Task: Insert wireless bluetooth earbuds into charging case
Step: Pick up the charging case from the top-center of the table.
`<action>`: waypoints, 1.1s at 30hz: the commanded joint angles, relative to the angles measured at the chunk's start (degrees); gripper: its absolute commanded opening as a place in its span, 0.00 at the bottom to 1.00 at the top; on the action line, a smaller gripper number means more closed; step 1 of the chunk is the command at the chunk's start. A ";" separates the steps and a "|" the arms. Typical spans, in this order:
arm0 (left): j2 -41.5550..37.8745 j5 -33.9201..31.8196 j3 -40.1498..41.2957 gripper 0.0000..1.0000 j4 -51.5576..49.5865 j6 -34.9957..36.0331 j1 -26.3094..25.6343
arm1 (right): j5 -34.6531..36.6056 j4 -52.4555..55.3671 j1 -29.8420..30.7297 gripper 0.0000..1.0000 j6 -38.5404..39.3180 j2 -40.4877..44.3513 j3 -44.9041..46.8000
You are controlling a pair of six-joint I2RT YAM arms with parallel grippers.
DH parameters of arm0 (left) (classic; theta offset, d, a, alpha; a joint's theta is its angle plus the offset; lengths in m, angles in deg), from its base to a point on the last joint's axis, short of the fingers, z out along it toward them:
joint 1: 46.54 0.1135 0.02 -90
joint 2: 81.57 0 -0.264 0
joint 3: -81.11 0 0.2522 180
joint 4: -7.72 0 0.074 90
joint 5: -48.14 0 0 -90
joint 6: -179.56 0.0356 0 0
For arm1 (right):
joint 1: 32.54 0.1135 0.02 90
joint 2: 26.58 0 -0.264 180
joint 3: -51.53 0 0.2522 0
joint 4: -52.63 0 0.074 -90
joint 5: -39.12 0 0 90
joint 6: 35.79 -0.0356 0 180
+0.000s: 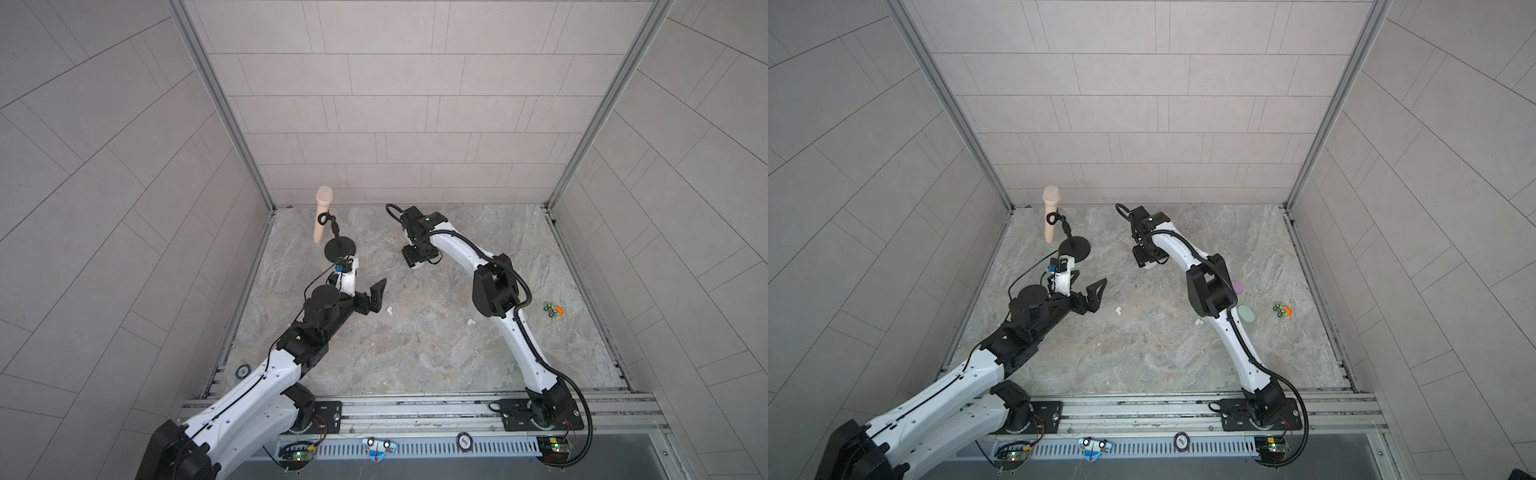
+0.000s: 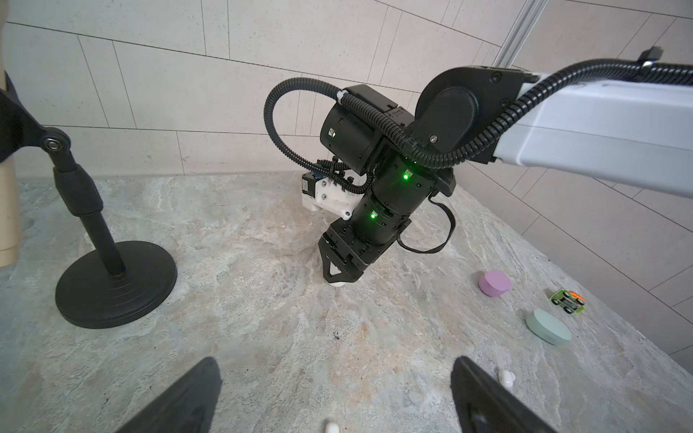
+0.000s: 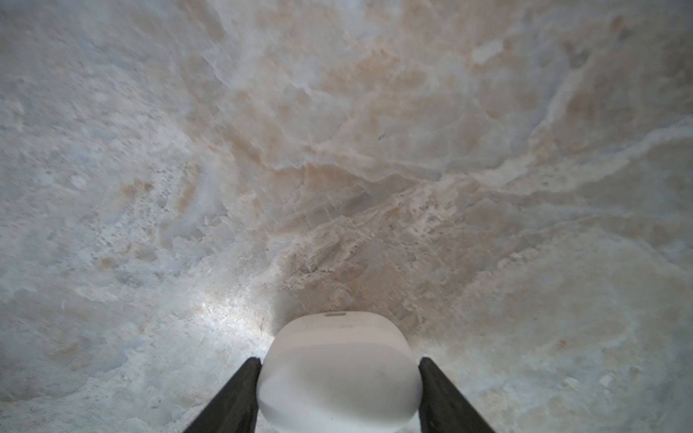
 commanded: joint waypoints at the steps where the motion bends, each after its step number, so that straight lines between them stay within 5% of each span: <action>1: -0.30 -0.06 0.32 1.00 0.54 -0.46 0.33 | 0.69 2.53 0.09 0.63 0.00 2.13 -1.27; 13: 3.30 2.85 -0.59 1.00 0.65 1.93 -0.40 | 0.81 6.24 0.17 0.59 -1.57 7.72 -0.05; 22: 11.06 3.22 -1.86 1.00 5.79 8.07 -6.43 | -0.88 2.60 0.13 0.59 -5.50 26.22 20.77; 33: 26.52 15.38 -4.91 1.00 23.66 14.19 -13.50 | -3.06 -3.03 3.42 0.58 -16.38 48.95 45.39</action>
